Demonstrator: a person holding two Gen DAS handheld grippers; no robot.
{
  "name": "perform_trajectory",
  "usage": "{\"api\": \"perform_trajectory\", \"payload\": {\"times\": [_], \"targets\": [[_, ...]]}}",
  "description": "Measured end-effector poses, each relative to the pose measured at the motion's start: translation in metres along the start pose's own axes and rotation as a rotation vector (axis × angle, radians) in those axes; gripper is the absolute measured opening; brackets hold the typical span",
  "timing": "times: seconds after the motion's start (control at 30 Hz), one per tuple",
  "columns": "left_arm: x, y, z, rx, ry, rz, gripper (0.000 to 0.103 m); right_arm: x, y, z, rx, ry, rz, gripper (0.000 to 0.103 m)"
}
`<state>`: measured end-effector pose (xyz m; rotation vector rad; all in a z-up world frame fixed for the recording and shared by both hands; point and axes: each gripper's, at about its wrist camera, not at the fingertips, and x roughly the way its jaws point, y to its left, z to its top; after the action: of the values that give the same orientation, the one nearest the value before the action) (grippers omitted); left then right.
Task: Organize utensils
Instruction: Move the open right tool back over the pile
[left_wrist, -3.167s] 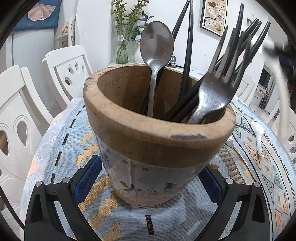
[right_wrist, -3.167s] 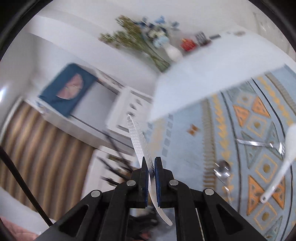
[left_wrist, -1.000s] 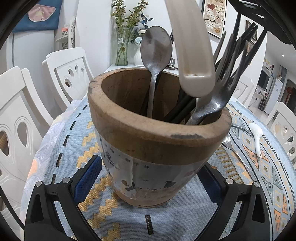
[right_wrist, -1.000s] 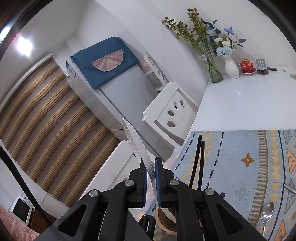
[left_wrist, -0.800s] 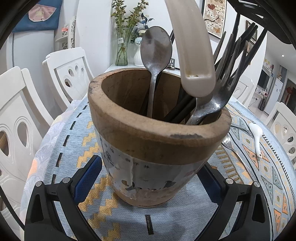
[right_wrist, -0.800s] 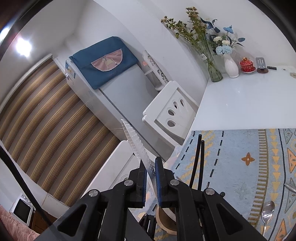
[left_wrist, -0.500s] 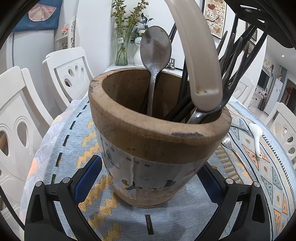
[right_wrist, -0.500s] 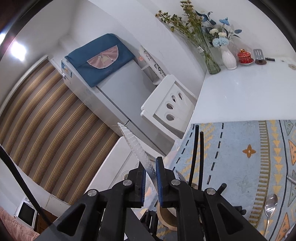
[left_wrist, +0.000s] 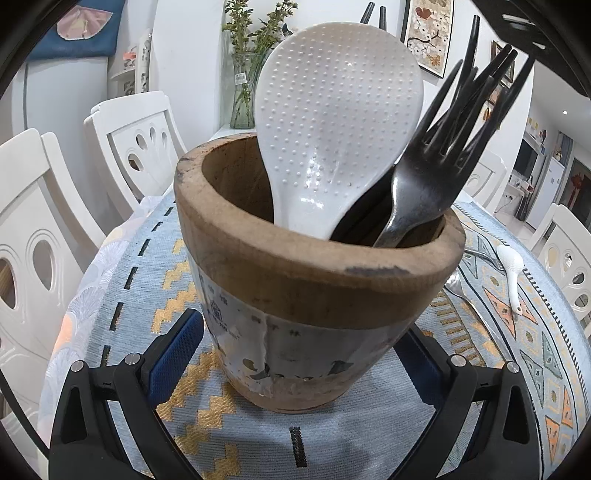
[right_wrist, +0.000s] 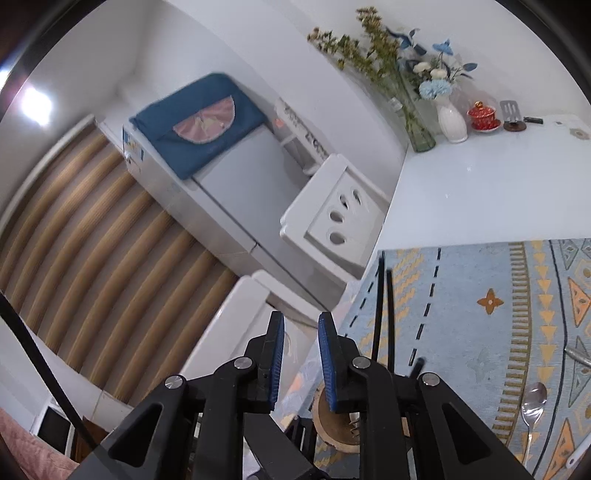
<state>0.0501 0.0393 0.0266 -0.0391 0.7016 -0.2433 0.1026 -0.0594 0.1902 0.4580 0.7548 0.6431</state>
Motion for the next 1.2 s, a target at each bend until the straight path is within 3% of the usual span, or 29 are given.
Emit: {"api": "perform_trajectory", "payload": {"times": [0.07,0.1,0.13,0.33,0.53,0.67,0.83,1.1,1.2], "targets": [[0.000,0.000,0.000,0.000,0.001,0.001,0.101,-0.008,-0.002,0.004,0.012,-0.018,-0.002,0.028],[0.000,0.000,0.000,0.000,0.001,0.001,0.101,-0.014,-0.004,0.007,0.021,-0.031,-0.017,0.042],[0.000,0.000,0.000,0.001,0.001,0.002,0.101,-0.018,-0.006,0.009,0.026,-0.040,-0.024,0.046],[0.000,0.000,0.000,0.001,0.001,0.002,0.101,-0.050,-0.033,0.017,0.089,-0.075,-0.107,0.046],[0.001,0.001,0.000,0.003,0.004,0.005,0.101,-0.089,-0.105,0.021,0.306,-0.102,-0.287,0.047],[0.002,0.001,0.000,0.002,0.015,0.006,0.101,-0.093,-0.176,0.009,0.507,0.019,-0.446,0.047],[0.004,0.004,0.001,0.001,0.020,0.005,0.101,-0.069,-0.246,-0.006,0.625,0.199,-0.601,0.047],[0.012,0.008,0.003,-0.003,0.044,0.000,0.101,-0.021,-0.294,-0.003,0.544,0.380,-0.755,0.046],[0.014,0.008,0.003,-0.003,0.054,0.002,0.101,-0.015,-0.297,-0.006,0.521,0.449,-0.774,0.047]]}}
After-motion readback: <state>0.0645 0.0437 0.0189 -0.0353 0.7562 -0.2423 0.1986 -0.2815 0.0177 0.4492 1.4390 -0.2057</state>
